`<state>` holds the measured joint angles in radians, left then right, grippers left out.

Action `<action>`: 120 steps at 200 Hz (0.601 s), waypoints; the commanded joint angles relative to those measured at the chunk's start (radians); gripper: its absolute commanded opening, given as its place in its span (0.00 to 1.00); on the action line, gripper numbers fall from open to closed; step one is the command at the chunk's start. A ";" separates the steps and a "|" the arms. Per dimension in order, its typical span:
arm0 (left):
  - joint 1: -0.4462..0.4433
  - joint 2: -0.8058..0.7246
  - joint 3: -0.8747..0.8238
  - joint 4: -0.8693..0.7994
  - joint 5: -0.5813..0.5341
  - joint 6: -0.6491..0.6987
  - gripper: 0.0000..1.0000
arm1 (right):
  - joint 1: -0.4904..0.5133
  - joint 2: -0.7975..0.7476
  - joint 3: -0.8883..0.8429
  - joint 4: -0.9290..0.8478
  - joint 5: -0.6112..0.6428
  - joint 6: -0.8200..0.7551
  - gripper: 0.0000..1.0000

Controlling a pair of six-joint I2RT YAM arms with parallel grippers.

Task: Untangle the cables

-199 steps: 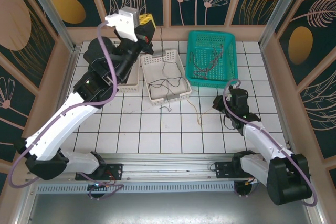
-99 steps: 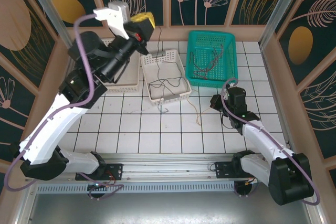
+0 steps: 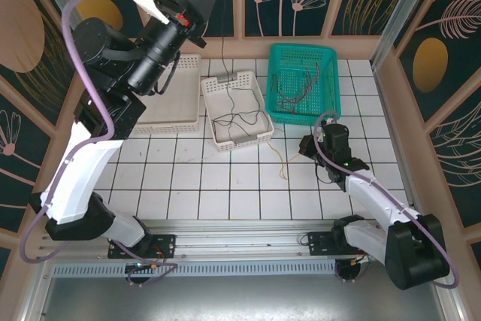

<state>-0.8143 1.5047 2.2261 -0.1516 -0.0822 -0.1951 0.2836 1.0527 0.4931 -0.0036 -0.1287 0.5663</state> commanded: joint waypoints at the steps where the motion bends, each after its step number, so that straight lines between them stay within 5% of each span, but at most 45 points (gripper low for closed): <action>1: -0.002 0.015 0.044 0.072 -0.028 0.073 0.00 | 0.009 0.017 0.035 0.012 0.017 0.001 0.00; 58: -0.002 0.112 0.215 0.066 -0.042 0.108 0.00 | 0.011 0.071 0.036 0.040 0.015 -0.001 0.00; 120: -0.002 0.096 0.147 0.089 -0.074 0.123 0.00 | 0.013 0.086 0.033 0.048 0.017 -0.009 0.00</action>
<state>-0.8143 1.5948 2.3413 -0.0937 -0.1394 -0.1020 0.2848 1.1362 0.5007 0.0151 -0.1280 0.5652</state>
